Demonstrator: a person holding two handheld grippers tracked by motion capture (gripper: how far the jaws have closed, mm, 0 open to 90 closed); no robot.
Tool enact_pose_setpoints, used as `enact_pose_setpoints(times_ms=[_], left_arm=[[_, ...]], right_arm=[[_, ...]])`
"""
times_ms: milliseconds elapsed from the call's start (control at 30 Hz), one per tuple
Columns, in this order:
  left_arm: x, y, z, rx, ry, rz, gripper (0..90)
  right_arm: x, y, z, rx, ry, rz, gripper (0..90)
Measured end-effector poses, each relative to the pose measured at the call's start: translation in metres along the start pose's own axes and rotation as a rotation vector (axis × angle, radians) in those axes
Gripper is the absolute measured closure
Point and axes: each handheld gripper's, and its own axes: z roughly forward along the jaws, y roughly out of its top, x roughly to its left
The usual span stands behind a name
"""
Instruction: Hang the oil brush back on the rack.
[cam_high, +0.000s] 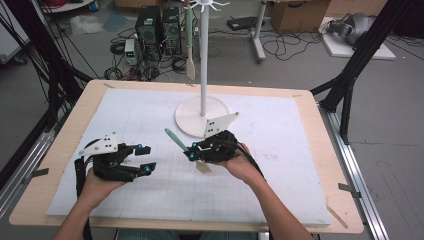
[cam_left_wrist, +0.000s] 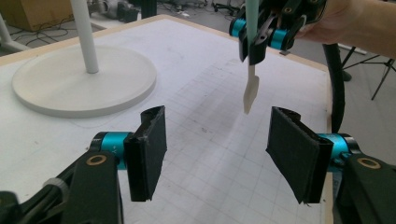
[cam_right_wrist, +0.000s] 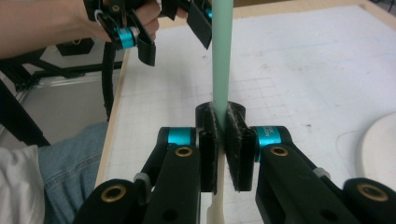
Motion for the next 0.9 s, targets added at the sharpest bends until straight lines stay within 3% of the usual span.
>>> enact_pose_setpoints(times_ms=[467,900], left_arm=[[0.004,-0.002,-0.003,0.032,0.073,0.000,28.8],[0.005,-0.002,-0.004,0.045,0.096,-0.001,26.2]], right_arm=[[-0.018,0.012,-0.021,-0.072,-0.045,0.037,84.2],[-0.027,0.027,-0.037,-0.092,-0.089,0.043,84.2]])
